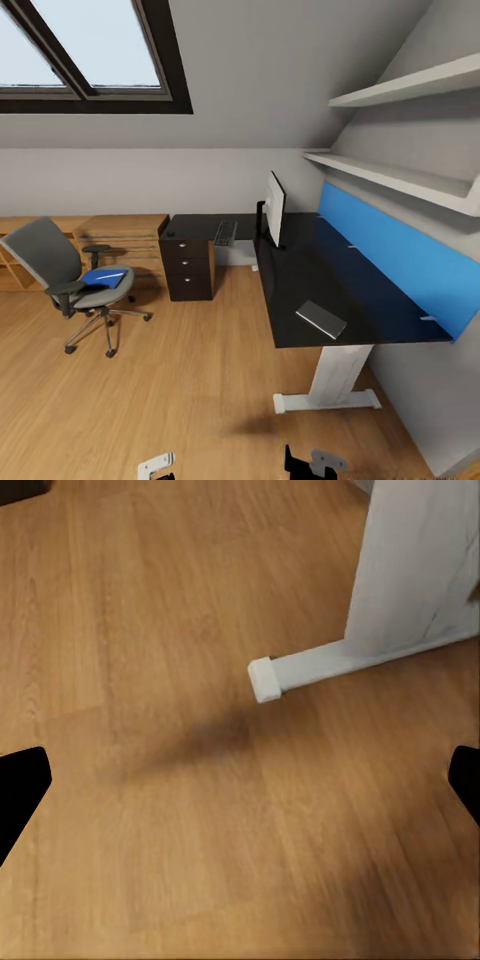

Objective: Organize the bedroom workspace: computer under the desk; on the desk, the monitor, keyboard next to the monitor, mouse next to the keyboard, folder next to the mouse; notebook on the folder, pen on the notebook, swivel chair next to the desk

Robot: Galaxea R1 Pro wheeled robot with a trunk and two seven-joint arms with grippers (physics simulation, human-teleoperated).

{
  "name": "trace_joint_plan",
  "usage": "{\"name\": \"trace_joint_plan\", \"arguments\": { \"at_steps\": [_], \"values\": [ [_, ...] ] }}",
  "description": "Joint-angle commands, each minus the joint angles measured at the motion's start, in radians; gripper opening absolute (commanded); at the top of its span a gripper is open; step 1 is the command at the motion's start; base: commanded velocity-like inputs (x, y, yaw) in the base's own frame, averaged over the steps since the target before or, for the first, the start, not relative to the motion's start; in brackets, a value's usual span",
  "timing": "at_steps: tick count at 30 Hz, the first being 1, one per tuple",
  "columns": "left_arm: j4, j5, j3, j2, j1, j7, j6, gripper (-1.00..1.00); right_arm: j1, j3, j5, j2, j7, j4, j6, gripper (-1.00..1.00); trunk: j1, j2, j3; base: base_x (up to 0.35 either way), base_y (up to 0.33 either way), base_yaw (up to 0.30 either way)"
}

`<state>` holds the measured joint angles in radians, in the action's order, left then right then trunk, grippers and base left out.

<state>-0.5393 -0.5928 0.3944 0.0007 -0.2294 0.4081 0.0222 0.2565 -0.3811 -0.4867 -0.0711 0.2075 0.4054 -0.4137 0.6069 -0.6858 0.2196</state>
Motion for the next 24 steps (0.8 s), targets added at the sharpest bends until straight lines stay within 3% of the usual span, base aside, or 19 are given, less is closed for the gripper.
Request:
{"name": "trace_joint_plan", "arguments": {
  "at_steps": [1,14,19,24],
  "values": [
    [-0.001,-0.009,0.007,0.001,-0.001,0.008,0.002,1.0,0.001,-0.008,-0.005,0.001,0.007,0.0,-0.003,1.0,0.0,-0.001,0.001,0.0,-0.33,-0.27],
    [0.002,-0.01,0.008,0.001,-0.001,0.006,0.001,1.0,0.001,-0.008,-0.004,0.0,0.007,-0.001,-0.003,1.0,0.0,-0.001,0.008,0.0,-0.338,-0.236],
    [0.002,-0.01,0.008,0.002,-0.001,0.006,0.002,1.0,0.001,-0.009,-0.004,0.0,0.007,0.0,-0.003,1.0,0.0,-0.001,0.01,0.0,-0.305,-0.086],
    [0.002,-0.01,0.005,0.004,-0.001,0.006,0.002,1.0,0.001,-0.01,-0.005,-0.001,0.007,0.0,-0.003,1.0,0.0,-0.001,0.011,0.0,-0.098,-0.012]
  ]
}}
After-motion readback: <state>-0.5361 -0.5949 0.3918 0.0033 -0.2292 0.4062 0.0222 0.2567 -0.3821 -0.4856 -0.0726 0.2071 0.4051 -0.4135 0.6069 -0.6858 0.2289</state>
